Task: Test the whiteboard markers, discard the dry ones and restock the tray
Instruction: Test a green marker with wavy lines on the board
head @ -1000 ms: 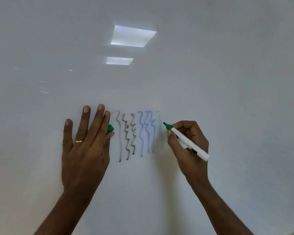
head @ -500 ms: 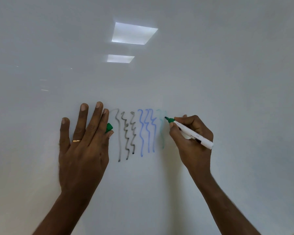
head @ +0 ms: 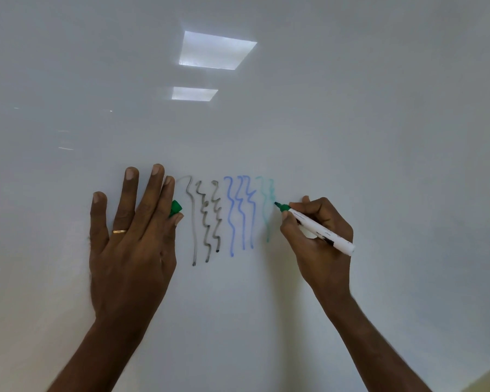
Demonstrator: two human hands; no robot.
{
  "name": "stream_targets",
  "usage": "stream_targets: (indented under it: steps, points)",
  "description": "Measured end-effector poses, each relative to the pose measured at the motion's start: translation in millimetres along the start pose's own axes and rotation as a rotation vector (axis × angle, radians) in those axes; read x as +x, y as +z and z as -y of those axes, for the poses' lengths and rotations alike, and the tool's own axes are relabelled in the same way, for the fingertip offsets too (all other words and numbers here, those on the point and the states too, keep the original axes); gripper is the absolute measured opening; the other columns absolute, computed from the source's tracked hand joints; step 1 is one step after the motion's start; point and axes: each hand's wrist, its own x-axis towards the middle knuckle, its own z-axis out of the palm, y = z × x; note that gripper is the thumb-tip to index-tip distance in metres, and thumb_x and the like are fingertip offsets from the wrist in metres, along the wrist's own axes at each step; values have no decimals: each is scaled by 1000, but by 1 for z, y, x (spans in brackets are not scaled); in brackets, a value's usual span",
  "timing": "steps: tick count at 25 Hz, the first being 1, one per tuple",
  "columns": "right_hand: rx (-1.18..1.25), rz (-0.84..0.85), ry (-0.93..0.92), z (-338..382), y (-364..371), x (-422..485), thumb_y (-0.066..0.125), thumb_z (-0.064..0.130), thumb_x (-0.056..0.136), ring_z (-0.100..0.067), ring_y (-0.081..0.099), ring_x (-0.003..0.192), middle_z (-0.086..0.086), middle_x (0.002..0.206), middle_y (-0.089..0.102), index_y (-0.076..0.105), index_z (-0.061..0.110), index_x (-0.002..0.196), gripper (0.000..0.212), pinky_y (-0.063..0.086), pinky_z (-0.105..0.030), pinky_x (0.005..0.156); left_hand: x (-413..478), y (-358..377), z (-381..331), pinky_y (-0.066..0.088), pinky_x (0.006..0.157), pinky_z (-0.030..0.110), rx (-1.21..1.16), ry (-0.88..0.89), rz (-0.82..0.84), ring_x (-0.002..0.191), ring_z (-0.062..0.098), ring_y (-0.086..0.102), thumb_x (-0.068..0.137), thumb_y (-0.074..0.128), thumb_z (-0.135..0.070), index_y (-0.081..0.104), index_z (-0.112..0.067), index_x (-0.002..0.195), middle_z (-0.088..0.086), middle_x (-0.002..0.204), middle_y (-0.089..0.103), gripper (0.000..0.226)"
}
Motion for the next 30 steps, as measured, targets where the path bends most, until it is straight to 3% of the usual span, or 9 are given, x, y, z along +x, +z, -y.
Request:
stream_targets:
  steps: [3,6,12,16,18,21,27,29,30]
  points:
    - [-4,5,-32,-3,-1,-5,72,-5,80,-31,66,76,-6,78,73,67,10,79,16,46,-23,105,0,0,0,23,122,59,-9,-5,-2,153,29,27,110,45,-22,36,-9,155,7,162,33,48]
    - [-13,6,-34,-6,-4,-9,70,-4,78,-20,66,75,-1,78,74,67,14,77,18,44,-36,113,0,0,0,23,122,60,-15,-3,-3,153,29,26,110,45,-22,36,-9,155,7,162,33,48]
    - [-52,-2,-27,-14,-10,-28,69,-4,77,-13,64,67,3,69,68,65,7,77,11,42,-39,115,0,1,0,23,122,59,-19,-10,-6,153,29,27,111,45,-23,36,-9,155,7,162,33,48]
    - [-106,24,3,-20,-14,-38,68,-1,75,-33,65,77,-4,63,57,60,12,70,16,42,-43,115,0,1,-1,22,123,59,-25,-11,0,153,29,26,111,44,-23,35,-9,156,7,163,32,48]
    - [-141,36,19,-19,-16,-36,70,0,75,-38,60,69,-4,62,59,61,16,68,19,44,-34,113,0,1,-1,22,123,59,-24,-8,-1,154,29,25,111,44,-23,34,-9,156,7,163,31,48]
    - [-64,38,27,-1,-9,-30,74,-5,82,-30,66,75,-5,75,71,68,15,79,21,46,-10,88,0,0,0,22,123,58,-24,-15,-10,153,29,27,111,44,-23,36,-9,155,7,162,33,48]
    - [-47,60,-35,6,8,-16,76,-2,83,-20,66,79,3,81,72,73,12,88,14,50,-27,71,0,0,0,22,123,57,-15,-9,-11,153,28,27,110,45,-23,39,-9,154,5,162,33,47]
    - [-43,73,-43,4,8,-17,76,-2,84,-19,65,76,4,80,71,74,11,89,14,51,-33,76,-2,1,0,21,124,56,-18,-9,-10,153,27,27,110,46,-23,39,-9,154,5,162,34,47]
    - [-42,74,-45,2,7,-18,76,-2,83,-16,65,75,6,80,71,73,9,88,12,52,-37,86,-2,1,0,20,124,56,-20,-9,-11,153,27,27,110,46,-23,39,-9,154,5,162,34,46]
